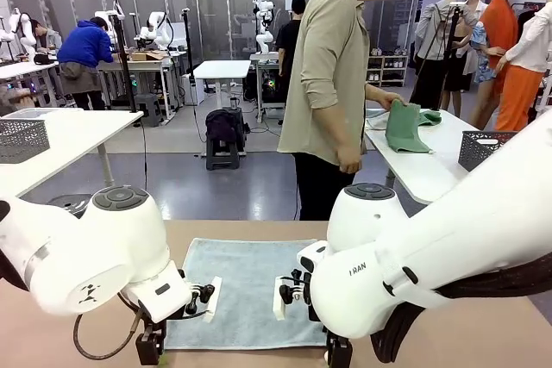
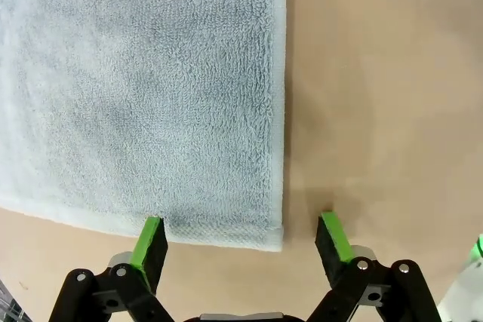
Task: Fold the towels and place them in the basket.
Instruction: When a person lays out a Towel with hook on the table, fold it in half twice.
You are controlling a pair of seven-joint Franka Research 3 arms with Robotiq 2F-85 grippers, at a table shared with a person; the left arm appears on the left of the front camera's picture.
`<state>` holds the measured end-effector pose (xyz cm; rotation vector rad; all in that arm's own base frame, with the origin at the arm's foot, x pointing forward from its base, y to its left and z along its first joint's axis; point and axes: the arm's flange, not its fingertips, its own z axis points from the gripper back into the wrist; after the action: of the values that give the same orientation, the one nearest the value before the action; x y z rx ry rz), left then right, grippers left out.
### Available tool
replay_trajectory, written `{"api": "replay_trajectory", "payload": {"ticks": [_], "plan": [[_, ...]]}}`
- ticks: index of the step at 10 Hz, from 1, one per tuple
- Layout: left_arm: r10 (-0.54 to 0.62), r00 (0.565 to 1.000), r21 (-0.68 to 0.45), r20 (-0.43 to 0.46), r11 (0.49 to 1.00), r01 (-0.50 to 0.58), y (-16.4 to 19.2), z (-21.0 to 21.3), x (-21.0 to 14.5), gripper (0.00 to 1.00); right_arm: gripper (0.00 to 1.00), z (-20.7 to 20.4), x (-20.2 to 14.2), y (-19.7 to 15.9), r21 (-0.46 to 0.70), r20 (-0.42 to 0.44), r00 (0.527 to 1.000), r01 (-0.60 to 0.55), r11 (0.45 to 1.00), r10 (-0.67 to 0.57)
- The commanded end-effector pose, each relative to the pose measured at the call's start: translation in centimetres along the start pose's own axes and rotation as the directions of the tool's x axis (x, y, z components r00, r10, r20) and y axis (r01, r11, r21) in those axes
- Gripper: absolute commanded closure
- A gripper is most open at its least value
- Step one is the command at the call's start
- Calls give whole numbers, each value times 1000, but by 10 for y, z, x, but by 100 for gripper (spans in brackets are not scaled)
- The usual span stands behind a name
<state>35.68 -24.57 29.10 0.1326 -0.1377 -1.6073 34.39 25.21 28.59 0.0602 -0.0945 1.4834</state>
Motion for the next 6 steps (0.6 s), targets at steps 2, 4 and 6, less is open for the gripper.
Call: {"api": "replay_trajectory", "payload": {"ticks": [2, 4, 6], "plan": [[9, 1000, -34, 11, 999, -9, -65, -6, -50, 0, 0, -9, -19, 23, -21, -7, 1000, 3, 1000, -3], [11, 1000, -39, 10, 999, -11, -64, -5, -51, 0, 0, -11, -18, 23, -24, -8, 1000, -3, 1000, 3], [13, 1000, -66, 8, 998, -12, -63, -4, -51, 0, 0, -12, -18, 24, -26, -4, 1000, -4, 1000, 3]]}}
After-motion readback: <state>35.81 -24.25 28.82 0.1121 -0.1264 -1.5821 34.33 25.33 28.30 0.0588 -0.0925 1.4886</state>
